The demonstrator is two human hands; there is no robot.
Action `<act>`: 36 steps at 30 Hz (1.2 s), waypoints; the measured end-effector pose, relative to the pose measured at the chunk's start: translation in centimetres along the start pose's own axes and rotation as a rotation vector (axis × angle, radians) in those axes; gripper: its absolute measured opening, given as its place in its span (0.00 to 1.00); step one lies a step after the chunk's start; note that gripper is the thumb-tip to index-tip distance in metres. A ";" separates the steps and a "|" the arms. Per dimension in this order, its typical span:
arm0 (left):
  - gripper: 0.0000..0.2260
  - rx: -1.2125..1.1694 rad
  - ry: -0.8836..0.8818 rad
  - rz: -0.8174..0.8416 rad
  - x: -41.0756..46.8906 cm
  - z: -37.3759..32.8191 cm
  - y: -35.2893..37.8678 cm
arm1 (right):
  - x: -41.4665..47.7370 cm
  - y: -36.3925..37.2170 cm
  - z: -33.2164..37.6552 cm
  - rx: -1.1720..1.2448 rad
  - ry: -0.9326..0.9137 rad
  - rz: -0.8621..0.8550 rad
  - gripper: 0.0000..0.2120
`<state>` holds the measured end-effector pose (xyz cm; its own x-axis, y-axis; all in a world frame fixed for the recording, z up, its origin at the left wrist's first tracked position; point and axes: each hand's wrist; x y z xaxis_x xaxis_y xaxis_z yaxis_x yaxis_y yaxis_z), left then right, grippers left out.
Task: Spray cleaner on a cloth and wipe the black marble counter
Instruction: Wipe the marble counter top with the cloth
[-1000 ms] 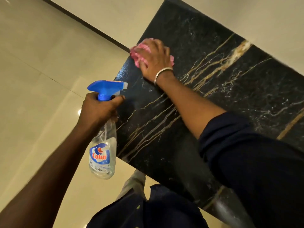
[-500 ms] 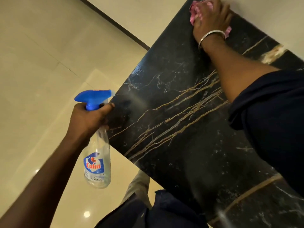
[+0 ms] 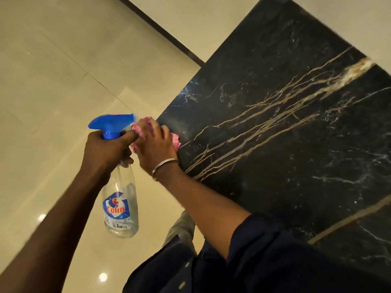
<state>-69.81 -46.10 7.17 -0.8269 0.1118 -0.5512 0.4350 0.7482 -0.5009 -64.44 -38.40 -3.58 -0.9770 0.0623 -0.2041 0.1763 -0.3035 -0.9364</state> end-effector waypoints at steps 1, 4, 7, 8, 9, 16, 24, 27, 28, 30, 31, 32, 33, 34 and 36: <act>0.13 0.007 -0.001 -0.011 -0.1 0.4 -0.2 | -0.4 0.6 1.2 -0.017 -0.033 0.019 0.24; 0.19 0.017 -0.008 -0.028 -0.3 1.1 -0.6 | -0.6 0.8 2.3 -0.091 -0.066 0.064 0.25; 0.18 0.033 0.015 -0.023 -0.8 1.2 -0.3 | -0.9 0.5 1.6 -0.118 -0.130 0.082 0.25; 0.18 0.038 0.022 -0.023 -1.0 1.2 -0.1 | -1.1 0.5 1.2 -0.116 -0.170 0.079 0.24; 0.17 0.038 0.025 -0.020 -1.1 1.0 0.1 | -1.4 0.4 0.7 -0.109 -0.207 0.073 0.24; 0.09 -0.018 0.028 0.033 -1.5 -1.1 2.2 | 1.3 -2.3 -8.8 -0.007 -0.115 -0.077 0.26; 0.09 0.003 0.093 0.061 -0.6 -4.8 7.0 | 9.2 -9.6 -29.3 -0.046 0.359 -0.287 0.22; 0.10 0.030 0.120 0.085 0.1 -7.1 9.6 | 10.8 -10.9 -33.6 -0.051 0.426 -0.319 0.22; 0.10 0.034 0.127 0.092 0.5 -7.9 10.5 | 11.1 -11.3 -34.7 -0.054 0.444 -0.326 0.22; 0.11 0.034 0.140 0.104 1.2 -9.6 12.0 | 11.5 -12.1 -36.7 -0.059 0.480 -0.347 0.22; 0.11 0.033 0.150 0.116 1.7 -10.4 12.8 | 11.6 -12.5 -37.7 -0.068 0.501 -0.356 0.22; 0.11 0.033 0.163 0.127 2.0 -11.1 13.4 | 11.8 -12.8 -38.6 -0.080 0.523 -0.361 0.22; 0.10 0.035 0.177 0.138 2.4 -11.8 14.0 | 12.0 -13.2 -39.6 -0.086 0.544 -0.363 0.23; 0.10 0.036 0.186 0.146 2.8 -12.3 14.6 | 12.1 -13.4 -40.5 -0.088 0.561 -0.362 0.22; 0.10 0.042 0.195 0.152 3.4 -13.3 15.7 | 12.5 -13.6 -41.6 -0.089 0.562 -0.372 0.21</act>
<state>-70.56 -25.31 6.27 -0.8022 0.3481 -0.4851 0.5707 0.6858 -0.4517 -74.02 6.06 -5.24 -0.7675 0.6398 0.0409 -0.1266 -0.0887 -0.9880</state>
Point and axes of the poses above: each hand's wrist, its own x-axis towards the middle knuckle, its own y-axis out of the palm, z = x × y, and after that the axes turned 3 degrees about z, right-handed
